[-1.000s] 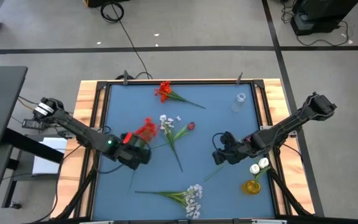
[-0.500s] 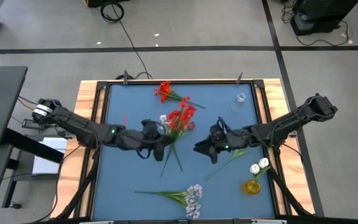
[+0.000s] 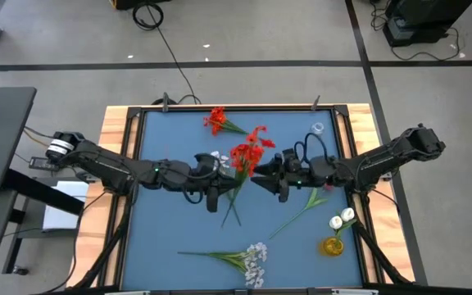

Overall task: Sort flowers into vase by color
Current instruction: Put the bottom red flowers into the yellow vase, then put the red flowers into the yellow vase

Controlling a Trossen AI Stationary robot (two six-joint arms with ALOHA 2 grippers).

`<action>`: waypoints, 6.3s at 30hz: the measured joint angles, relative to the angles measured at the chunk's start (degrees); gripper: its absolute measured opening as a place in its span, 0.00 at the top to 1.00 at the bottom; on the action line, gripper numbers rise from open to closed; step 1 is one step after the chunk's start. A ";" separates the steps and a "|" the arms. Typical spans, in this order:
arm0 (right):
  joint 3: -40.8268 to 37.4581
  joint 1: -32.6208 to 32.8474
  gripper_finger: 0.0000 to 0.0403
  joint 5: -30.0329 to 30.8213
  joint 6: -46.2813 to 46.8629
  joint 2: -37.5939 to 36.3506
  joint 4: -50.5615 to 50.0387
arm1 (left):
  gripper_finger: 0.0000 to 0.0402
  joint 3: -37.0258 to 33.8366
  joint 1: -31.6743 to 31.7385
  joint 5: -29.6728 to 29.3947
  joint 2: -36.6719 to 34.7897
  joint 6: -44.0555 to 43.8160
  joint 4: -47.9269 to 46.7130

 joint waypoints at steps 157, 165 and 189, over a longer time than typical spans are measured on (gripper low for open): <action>29.05 63.40 0.81 27.67 3.22 -9.97 -86.70 | 0.65 4.07 -1.69 -6.18 10.13 11.66 2.73; 29.03 63.40 0.61 27.50 13.90 -10.64 -89.51 | 0.65 4.07 0.16 -6.11 10.13 13.59 2.73; 29.03 61.47 0.47 2.62 71.00 -19.85 -126.07 | 0.65 4.02 10.85 4.49 10.13 4.91 -14.92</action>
